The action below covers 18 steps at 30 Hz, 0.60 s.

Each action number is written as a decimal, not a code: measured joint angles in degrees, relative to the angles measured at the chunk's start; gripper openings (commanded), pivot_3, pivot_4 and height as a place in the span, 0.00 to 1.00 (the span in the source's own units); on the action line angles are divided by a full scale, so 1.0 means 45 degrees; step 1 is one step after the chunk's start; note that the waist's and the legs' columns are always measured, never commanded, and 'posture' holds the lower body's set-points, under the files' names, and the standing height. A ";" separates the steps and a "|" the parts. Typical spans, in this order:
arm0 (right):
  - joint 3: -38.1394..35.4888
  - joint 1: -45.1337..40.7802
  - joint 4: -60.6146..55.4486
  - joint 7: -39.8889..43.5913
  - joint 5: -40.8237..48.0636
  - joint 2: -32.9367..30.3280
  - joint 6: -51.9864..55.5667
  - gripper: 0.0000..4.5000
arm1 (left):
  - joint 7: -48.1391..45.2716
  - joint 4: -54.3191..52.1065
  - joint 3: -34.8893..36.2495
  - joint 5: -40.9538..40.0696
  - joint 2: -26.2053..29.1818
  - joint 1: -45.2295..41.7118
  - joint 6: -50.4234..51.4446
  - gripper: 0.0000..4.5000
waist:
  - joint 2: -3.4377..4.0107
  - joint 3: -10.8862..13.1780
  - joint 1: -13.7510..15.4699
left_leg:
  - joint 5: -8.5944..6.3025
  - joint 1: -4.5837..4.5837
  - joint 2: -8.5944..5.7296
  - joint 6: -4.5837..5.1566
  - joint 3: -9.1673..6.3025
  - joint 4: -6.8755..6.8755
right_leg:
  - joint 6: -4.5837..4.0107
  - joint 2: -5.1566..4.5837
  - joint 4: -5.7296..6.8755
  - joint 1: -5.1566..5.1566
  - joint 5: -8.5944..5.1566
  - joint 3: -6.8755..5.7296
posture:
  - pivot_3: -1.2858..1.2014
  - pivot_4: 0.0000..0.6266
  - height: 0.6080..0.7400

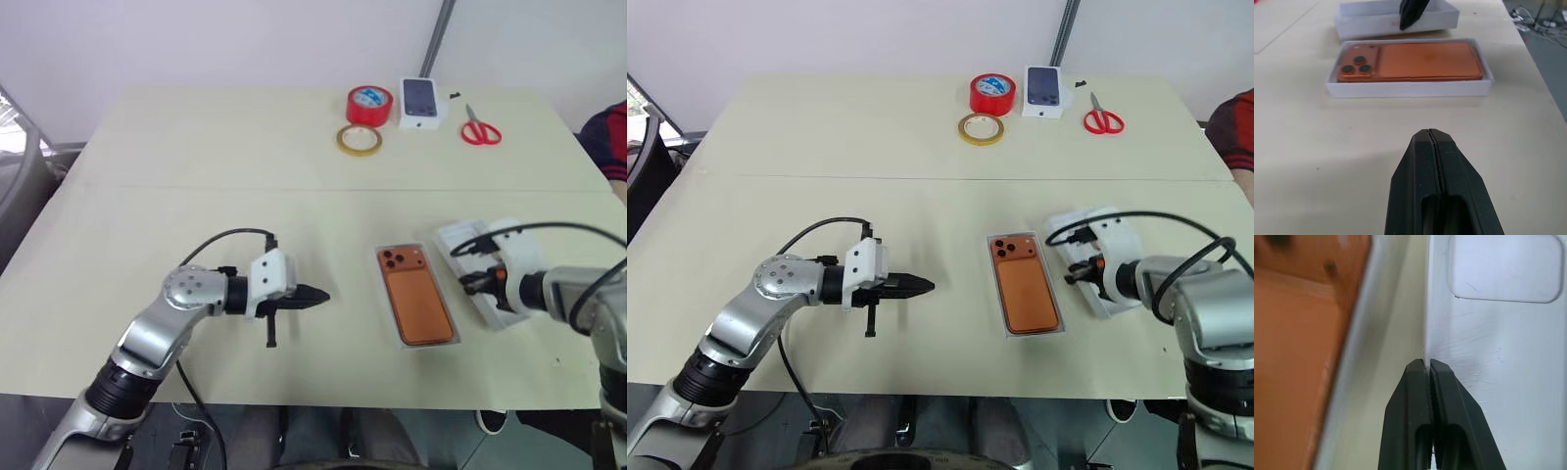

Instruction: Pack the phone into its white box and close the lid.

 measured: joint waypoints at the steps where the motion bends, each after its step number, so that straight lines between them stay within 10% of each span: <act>1: -0.0736 -0.0818 0.0125 0.0139 0.0652 0.0387 0.0032 0.01 | 0.0191 0.0150 0.0222 -0.0056 -0.0075 0.0049 0.0025 0.00 | 0.0000 0.0000 -0.0056 | 0.0000 0.0000 0.0005 0.0000 -0.0003 -0.0002 | 0.0000 0.0009 0.0001 -0.0001 0.0000 -0.0001 | 0.52 0.24 1.00; 9: -0.2288 -0.2626 0.2084 -0.2896 0.9590 0.1925 0.0037 0.01 | 0.1020 0.1539 0.0851 0.0015 -0.0268 -0.0099 0.0010 0.00 | -0.0010 0.0004 -0.0125 | 0.0000 -0.0008 0.0006 0.0000 -0.0002 -0.0009 | 0.0000 -0.0004 0.0001 -0.0001 0.0000 -0.0005 | 0.52 0.24 1.00; 13: 0.0414 -0.0910 0.2671 -0.7801 1.7055 0.0027 -0.2758 0.01 | 0.1111 0.1647 0.0905 0.0026 -0.0380 -0.0349 -0.0015 0.00 | -0.0019 0.0007 -0.0142 | -0.0007 -0.0030 0.0001 0.0012 0.0005 0.0013 | 0.0002 -0.0019 -0.0009 0.0000 0.0001 -0.0010 | 0.52 0.24 1.00; 18: 0.2702 0.0172 0.1651 -0.9756 1.9154 0.0553 -0.5774 0.01 | 0.1176 0.1650 0.0862 0.0033 -0.0629 -0.0461 -0.0014 0.00 | -0.0021 0.0012 -0.0254 | -0.0007 -0.0022 0.0020 0.0012 0.0009 0.0012 | 0.0004 0.0014 0.0006 -0.0015 0.0002 -0.0002 | 0.52 0.24 1.00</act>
